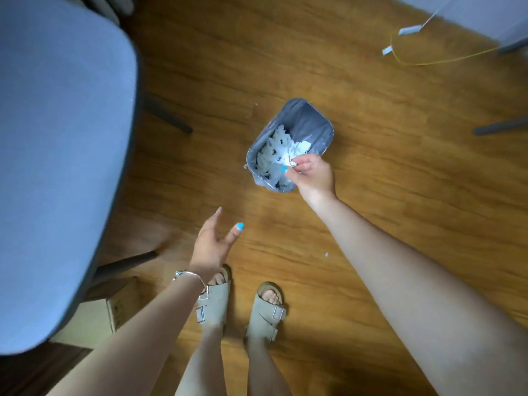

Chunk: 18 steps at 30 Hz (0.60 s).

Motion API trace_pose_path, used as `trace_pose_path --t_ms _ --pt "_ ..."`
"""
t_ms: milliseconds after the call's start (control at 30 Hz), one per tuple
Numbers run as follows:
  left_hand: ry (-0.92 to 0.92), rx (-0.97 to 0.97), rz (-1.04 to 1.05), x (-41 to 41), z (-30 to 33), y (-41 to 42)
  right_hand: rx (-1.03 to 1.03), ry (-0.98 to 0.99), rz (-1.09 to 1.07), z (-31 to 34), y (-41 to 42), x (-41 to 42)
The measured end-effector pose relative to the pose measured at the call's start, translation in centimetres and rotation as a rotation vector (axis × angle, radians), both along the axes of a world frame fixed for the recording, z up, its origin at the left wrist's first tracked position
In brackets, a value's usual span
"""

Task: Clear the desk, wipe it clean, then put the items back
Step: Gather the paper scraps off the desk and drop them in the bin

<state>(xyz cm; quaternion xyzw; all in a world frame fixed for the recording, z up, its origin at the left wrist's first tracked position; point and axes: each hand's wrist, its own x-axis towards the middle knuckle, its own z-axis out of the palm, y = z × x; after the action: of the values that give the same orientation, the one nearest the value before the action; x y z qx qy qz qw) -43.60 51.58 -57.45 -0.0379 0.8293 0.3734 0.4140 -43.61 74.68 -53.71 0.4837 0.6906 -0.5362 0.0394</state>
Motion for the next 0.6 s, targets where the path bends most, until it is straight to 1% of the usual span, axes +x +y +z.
trace_pose_path --t_ms 67,167,233,333,400,500,600 --pt "-0.004 0.005 -0.007 -1.1 1.5 0.1 -0.024 -0.065 0.040 1.1 0.6 -1.7" --pt "-0.089 0.028 -0.020 -2.0 2.8 -0.1 -0.070 -0.203 0.102 1.6 0.1 -1.5" --pt "-0.147 0.012 -0.064 -1.9 3.5 -0.7 -0.081 -0.283 0.176 2.0 -1.6 0.4" --pt "-0.189 -0.093 -0.264 -1.2 5.1 -2.1 -0.134 -0.440 0.345 3.5 -4.8 5.6" --pt "-0.201 -0.146 -0.358 -0.5 6.7 -3.3 -0.173 -0.571 0.473 5.5 -6.7 9.2" --pt "-0.230 -0.180 -0.378 0.3 10.3 -5.0 -0.183 -0.712 0.585 8.8 -8.2 12.3" --pt "-0.216 -0.207 -0.446 1.0 14.3 -6.9 -0.144 -0.765 0.696 12.5 -8.9 12.5"
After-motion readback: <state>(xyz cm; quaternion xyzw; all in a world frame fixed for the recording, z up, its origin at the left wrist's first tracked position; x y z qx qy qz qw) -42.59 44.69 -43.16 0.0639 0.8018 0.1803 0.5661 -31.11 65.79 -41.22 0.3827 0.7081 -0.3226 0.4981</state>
